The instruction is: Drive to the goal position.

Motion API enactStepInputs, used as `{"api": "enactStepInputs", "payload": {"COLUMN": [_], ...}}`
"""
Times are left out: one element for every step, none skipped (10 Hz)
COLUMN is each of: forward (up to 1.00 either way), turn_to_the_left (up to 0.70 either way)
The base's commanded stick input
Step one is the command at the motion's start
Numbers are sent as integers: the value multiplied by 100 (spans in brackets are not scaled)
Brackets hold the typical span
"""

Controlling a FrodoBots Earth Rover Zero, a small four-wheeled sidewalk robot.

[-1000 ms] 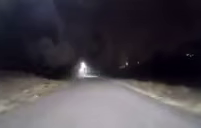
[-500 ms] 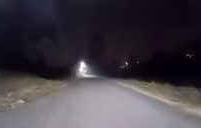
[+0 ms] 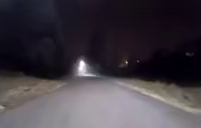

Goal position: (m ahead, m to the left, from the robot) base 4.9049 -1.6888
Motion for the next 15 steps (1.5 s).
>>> {"api": "enactStepInputs", "payload": {"forward": [100, 100, 100, 100, 100, 100, 100, 100, 100, 100, 100, 100, 100, 100, 100], "turn_to_the_left": [8, 12, 15, 16, 14, 7, 5, 5, 4, 3, 3, 3, 4, 11, 15]}}
